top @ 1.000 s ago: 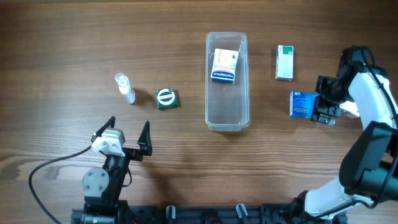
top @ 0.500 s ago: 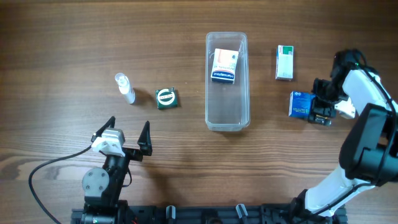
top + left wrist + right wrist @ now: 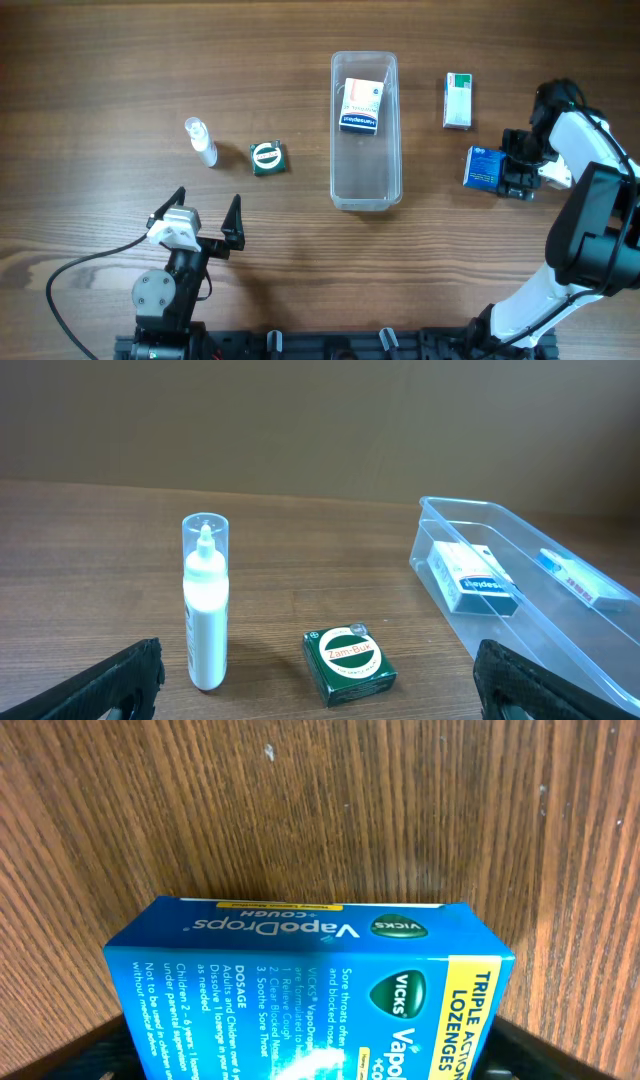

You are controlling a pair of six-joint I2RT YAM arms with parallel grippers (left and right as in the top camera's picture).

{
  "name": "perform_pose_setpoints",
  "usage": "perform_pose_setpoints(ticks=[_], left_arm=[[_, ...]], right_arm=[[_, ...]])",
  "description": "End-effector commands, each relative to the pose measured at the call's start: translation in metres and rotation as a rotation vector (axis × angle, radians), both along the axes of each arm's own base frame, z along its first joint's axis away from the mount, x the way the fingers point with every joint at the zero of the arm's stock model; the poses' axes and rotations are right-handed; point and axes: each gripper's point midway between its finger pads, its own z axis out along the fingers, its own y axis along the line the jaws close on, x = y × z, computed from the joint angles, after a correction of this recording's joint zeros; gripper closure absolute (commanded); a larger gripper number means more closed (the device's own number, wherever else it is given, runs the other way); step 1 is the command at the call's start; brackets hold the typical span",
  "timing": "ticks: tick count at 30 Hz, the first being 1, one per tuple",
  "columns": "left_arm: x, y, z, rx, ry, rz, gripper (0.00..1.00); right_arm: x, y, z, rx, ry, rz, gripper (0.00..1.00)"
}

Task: Pack container
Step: 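Move right gripper to the blue Vicks box and grasp it, then carry Vicks box with right gripper and release into container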

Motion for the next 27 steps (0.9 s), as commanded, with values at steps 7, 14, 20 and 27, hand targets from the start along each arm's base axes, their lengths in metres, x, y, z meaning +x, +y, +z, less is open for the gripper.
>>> perform_pose_setpoints(ticks=[7, 14, 20, 27], left_arm=[[0.001, 0.003, -0.003, -0.007, 0.009, 0.017, 0.0], [0.001, 0.003, -0.003, -0.007, 0.008, 0.017, 0.0], [0.001, 0.003, -0.003, -0.007, 0.009, 0.017, 0.0], [0.001, 0.003, -0.003, -0.007, 0.009, 0.017, 0.0]], right_arm=[[0.0, 0.002, -0.006, 0.004, 0.012, 0.009, 0.22], [0.039, -0.013, 0.032, -0.08, -0.111, 0.3, 0.22], [0.097, 0.0, 0.142, -0.345, -0.378, 0.87, 0.23], [0.11, 0.13, 0.261, -0.553, -0.716, 1.416, 0.22]])
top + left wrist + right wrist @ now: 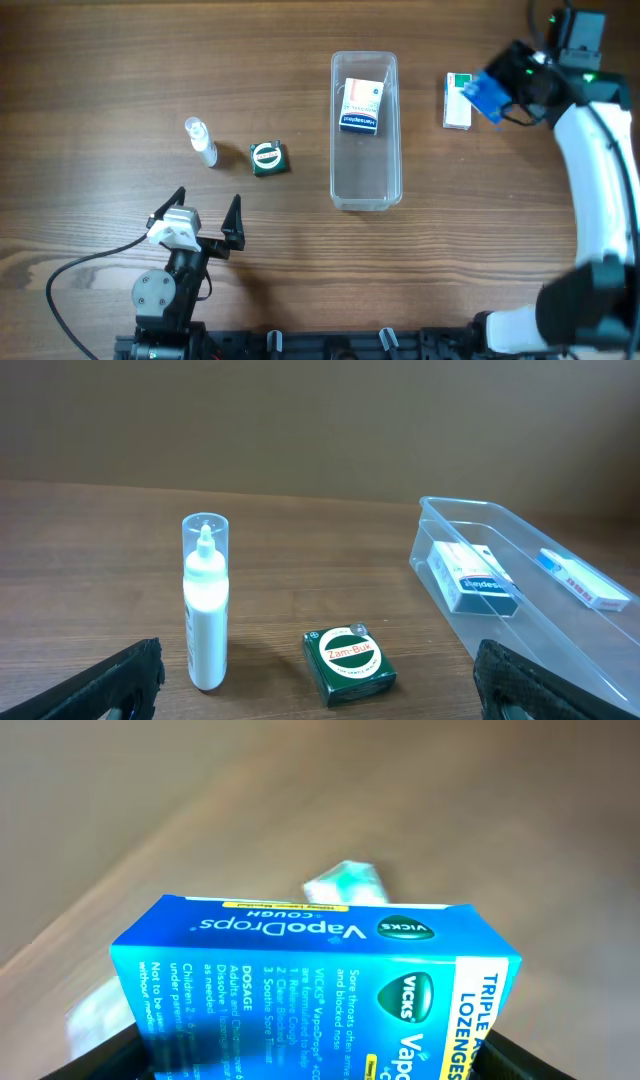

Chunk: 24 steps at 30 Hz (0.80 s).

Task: Pack container
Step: 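Carry Vicks box with right gripper and release into container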

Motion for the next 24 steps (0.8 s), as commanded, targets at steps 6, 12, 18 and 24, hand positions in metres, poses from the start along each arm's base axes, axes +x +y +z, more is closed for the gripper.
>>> perform_pose_setpoints(ticks=[6, 12, 18, 24], left_arm=[[0.001, 0.003, -0.003, -0.007, 0.008, 0.017, 0.0], [0.001, 0.003, -0.003, -0.007, 0.008, 0.017, 0.0], [0.001, 0.003, -0.003, -0.007, 0.008, 0.017, 0.0], [0.001, 0.003, -0.003, -0.007, 0.009, 0.017, 0.0]], right_arm=[[-0.003, 0.142, 0.027, -0.236, -0.14, 0.575, 0.19], [0.013, 0.186, -0.031, -0.302, -0.061, 0.672, 0.21], [0.028, 0.191, -0.087, -0.27, 0.035, 0.616, 0.18], [0.033, 0.198, -0.104, -0.228, 0.053, 0.596, 0.18]])
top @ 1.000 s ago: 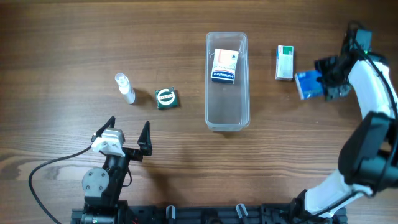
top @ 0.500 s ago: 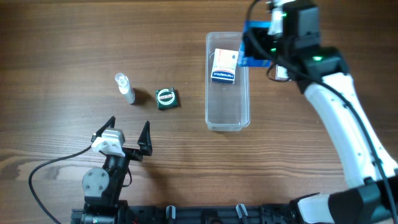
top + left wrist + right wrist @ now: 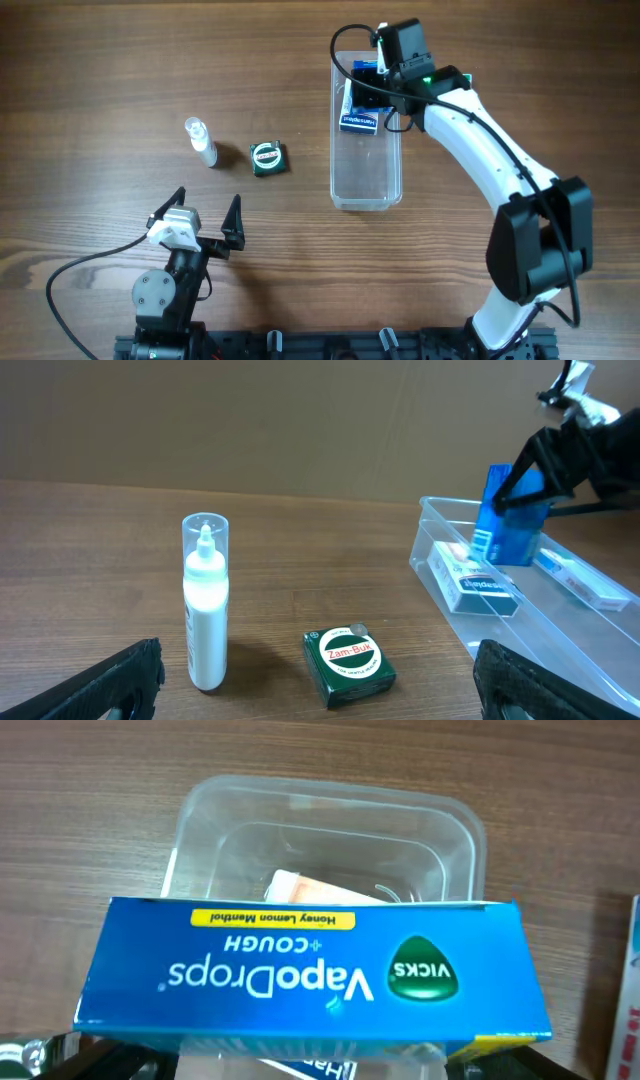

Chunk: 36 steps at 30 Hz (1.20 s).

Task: Pack container
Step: 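Carry Vicks box with right gripper and release into container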

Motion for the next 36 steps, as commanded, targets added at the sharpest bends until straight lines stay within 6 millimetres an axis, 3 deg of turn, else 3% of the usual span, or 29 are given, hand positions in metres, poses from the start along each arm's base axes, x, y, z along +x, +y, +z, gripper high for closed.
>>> perform_pose_setpoints(ticks=[1, 5, 14, 24, 34, 35, 36], left_arm=[[0.001, 0.003, -0.003, -0.007, 0.008, 0.017, 0.0], [0.001, 0.003, -0.003, -0.007, 0.008, 0.017, 0.0], [0.001, 0.003, -0.003, -0.007, 0.008, 0.017, 0.0], [0.001, 0.003, -0.003, -0.007, 0.008, 0.017, 0.0], [0.001, 0.003, -0.003, -0.007, 0.008, 0.017, 0.0], [0.001, 0.003, -0.003, -0.007, 0.008, 0.017, 0.0], [0.001, 0.003, -0.003, -0.007, 0.008, 0.017, 0.0]], right_arm=[[0.004, 0.006, -0.006, 0.027, 0.006, -0.025, 0.18], [0.007, 0.007, -0.004, 0.044, -0.004, -0.04, 0.17], [-0.012, 0.009, -0.016, 0.033, 0.083, -0.044, 0.16], [-0.016, 0.016, -0.017, 0.067, 0.103, -0.019, 0.16], [-0.026, 0.009, -0.02, 0.038, 0.143, -0.028, 0.18], [-0.026, 0.008, -0.018, 0.037, 0.138, -0.031, 0.14], [-0.027, 0.008, -0.011, 0.041, 0.128, -0.03, 0.04]])
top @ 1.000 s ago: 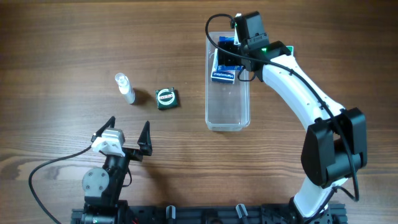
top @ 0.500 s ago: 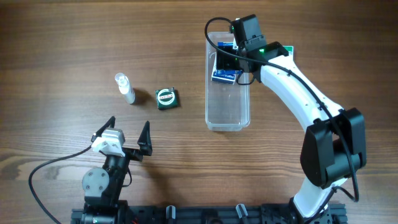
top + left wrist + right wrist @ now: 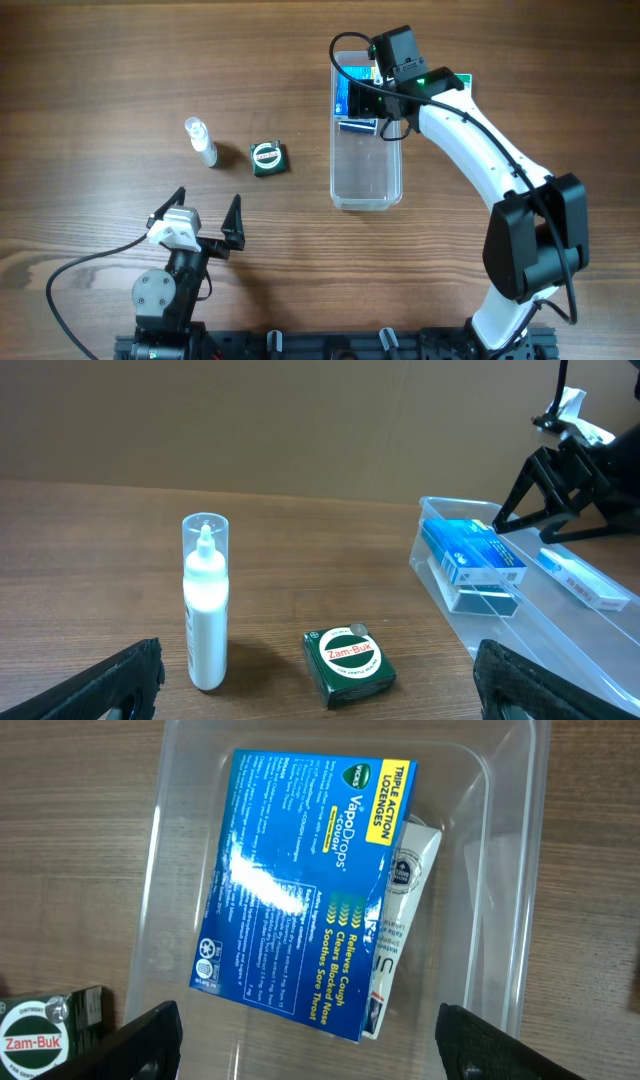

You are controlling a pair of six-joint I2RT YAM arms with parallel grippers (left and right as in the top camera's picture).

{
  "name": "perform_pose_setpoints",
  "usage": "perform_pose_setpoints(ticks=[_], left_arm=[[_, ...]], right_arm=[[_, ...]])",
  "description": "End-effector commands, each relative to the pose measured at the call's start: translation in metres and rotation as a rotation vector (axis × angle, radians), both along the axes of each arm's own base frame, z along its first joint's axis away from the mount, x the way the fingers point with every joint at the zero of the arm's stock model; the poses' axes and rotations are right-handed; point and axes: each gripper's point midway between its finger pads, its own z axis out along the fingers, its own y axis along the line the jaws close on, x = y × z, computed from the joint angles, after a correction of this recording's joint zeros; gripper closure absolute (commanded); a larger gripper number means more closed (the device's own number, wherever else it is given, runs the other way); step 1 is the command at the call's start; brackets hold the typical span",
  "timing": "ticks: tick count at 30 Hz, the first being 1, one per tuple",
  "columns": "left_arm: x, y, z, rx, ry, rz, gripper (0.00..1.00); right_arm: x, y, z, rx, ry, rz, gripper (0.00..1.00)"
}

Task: Pack container
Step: 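Carry Vicks box with right gripper and release into container, then move right gripper to the white Panadol box and grasp it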

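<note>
The clear plastic container [image 3: 366,185] stands mid-table. A blue Vicks VapoDrops box [image 3: 300,890] lies flat in its far end, resting partly on a white box [image 3: 402,910]; both also show in the left wrist view, the blue box [image 3: 472,550] on top. My right gripper [image 3: 320,1045] hangs open just above them, holding nothing, and in the overhead view the right gripper [image 3: 383,98] sits over the container's far half. My left gripper [image 3: 320,680] stands open near the front edge, well short of the container.
A white dropper bottle [image 3: 201,141] stands upright at the left, with a green Zam-Buk box [image 3: 268,158] beside it. A green-and-white box [image 3: 462,78] lies right of the container, mostly hidden by the right arm.
The right gripper held the blue box on edge over the container's far end. Now the box lies flat inside on the white box, and the gripper is open above it.
First the right gripper was shut on the blue box on the table at the far right. Then it held the box raised near the green-and-white box, then over the container. Now the box lies inside, released. The left arm stayed still.
</note>
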Motion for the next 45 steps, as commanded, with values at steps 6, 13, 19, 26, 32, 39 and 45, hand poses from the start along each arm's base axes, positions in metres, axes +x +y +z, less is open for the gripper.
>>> perform_pose_setpoints(ticks=[6, 13, 19, 26, 32, 39, 45], left_arm=[[0.001, 0.003, -0.003, -0.007, 0.008, 0.017, 0.0], [0.001, 0.003, -0.003, -0.007, 0.009, 0.017, 0.0], [0.001, 0.003, -0.003, -0.007, 0.009, 0.017, 0.0], [0.001, 0.003, -0.003, -0.007, 0.008, 0.017, 0.0], [0.001, 0.003, -0.003, -0.007, 0.008, 0.017, 0.0], [0.001, 0.003, -0.003, -0.007, 0.009, 0.017, 0.0], [0.001, 0.003, -0.003, -0.007, 0.008, 0.017, 0.0]], right_arm=[[-0.004, -0.055, 0.106, 0.017, -0.198, -0.119, 0.0], [-0.001, -0.17, 0.12, -0.154, -0.242, -0.247, 0.0], [0.017, -0.199, 0.082, -0.196, -0.186, -0.263, 0.0], [0.028, -0.194, -0.012, -0.246, 0.0, -0.119, 0.0], [0.029, -0.19, -0.069, -0.237, 0.097, -0.078, 0.02], [0.035, -0.178, -0.073, -0.182, 0.08, -0.031, 0.05], [0.04, -0.192, -0.075, -0.224, 0.069, -0.087, 0.06]])
